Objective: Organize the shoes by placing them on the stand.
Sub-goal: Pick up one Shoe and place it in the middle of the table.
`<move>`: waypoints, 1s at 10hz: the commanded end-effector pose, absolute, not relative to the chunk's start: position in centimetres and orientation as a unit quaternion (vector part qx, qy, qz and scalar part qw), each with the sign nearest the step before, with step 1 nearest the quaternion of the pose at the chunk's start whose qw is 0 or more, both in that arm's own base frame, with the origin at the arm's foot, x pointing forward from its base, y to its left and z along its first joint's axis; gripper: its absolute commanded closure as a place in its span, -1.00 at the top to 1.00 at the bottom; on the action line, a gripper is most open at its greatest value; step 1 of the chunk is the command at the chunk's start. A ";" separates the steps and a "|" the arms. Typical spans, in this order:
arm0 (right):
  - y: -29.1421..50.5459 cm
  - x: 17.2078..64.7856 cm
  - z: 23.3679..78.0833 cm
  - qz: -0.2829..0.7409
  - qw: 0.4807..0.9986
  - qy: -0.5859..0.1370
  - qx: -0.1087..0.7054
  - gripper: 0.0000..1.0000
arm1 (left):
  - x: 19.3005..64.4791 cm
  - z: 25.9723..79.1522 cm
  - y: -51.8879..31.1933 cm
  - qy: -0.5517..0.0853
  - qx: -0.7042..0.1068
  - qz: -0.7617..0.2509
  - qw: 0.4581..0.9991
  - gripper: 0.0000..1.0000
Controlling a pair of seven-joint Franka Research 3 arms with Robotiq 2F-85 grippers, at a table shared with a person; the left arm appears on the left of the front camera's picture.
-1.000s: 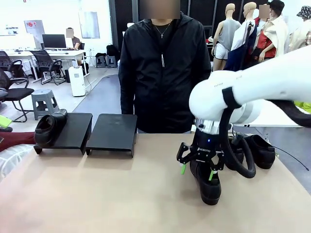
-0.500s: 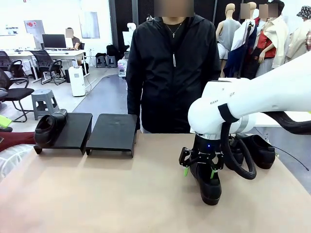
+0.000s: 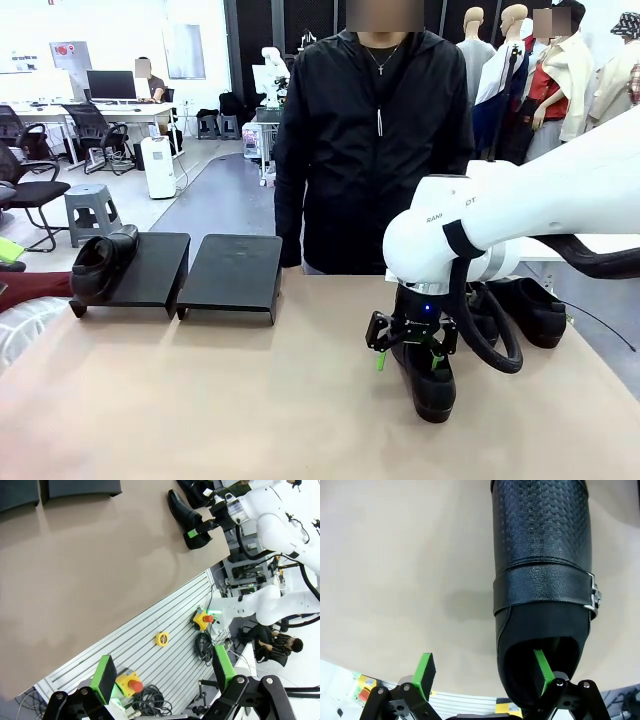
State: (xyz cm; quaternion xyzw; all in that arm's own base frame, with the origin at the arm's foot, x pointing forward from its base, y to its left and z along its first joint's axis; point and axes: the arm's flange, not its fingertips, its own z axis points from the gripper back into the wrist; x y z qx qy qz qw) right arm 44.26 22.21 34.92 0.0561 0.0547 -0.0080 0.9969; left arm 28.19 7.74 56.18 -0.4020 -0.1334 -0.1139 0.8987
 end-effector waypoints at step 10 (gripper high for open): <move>22.6 45.6 34.1 -0.010 0.998 0.041 0.041 -1.00 | 28.0 56.2 8.1 -0.134 -0.401 -0.126 0.897 1.00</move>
